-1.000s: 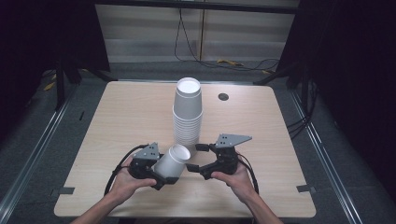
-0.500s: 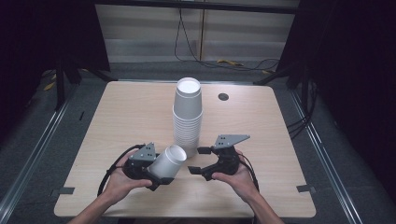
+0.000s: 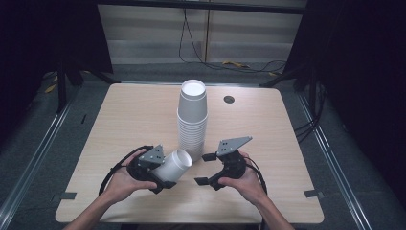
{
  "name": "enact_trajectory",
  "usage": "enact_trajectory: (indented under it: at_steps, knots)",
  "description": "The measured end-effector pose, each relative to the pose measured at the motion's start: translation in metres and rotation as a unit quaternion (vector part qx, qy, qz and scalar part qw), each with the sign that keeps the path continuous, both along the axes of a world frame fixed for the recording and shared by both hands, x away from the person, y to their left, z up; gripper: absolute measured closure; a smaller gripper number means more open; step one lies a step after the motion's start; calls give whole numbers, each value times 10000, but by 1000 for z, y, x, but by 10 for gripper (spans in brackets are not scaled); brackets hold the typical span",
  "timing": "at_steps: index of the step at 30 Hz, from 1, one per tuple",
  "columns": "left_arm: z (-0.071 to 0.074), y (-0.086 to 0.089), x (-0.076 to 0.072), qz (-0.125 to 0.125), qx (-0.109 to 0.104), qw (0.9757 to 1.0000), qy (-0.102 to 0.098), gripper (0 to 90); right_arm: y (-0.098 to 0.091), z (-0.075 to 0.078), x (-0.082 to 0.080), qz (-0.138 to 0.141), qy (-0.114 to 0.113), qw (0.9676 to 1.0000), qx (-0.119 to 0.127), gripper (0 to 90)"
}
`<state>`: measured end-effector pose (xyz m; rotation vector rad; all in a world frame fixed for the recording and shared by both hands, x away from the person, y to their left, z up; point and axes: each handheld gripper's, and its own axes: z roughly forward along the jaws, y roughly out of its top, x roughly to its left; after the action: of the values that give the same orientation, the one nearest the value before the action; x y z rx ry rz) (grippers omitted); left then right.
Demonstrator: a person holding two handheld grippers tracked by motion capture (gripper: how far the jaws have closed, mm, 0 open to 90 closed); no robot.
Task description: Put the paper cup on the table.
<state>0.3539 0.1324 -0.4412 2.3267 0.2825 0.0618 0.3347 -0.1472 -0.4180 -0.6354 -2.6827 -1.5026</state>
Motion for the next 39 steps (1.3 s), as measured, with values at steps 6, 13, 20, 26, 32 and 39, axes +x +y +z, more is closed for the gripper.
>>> enact_trajectory:
  at_steps: [6, 13, 20, 26, 32, 39]
  knots:
    - [6, -11, 3, -128, 387, 9991, -147, 153, 0, 2, 3, 147, 41, 9993, -345, 171]
    - [14, -22, 5, -330, 676, 9969, -248, 154, 5, -4, 3, 292, 36, 9964, -799, 172]
    - [15, -29, 7, -348, 1086, 9928, -362, 154, 9, -8, 3, 393, -21, 9921, -1190, 158]
    - [14, -38, 7, -601, 1404, 9873, -436, 154, 9, -12, 6, 475, 143, 9888, -1407, 151]
    - [9, -43, -5, -750, 1607, 9830, -473, 154, 9, -15, 5, 538, 63, 9855, -1607, 160]
    - [5, -47, -7, -869, 1813, 9784, -474, 153, 15, -18, 2, 661, 67, 9819, -1771, 171]
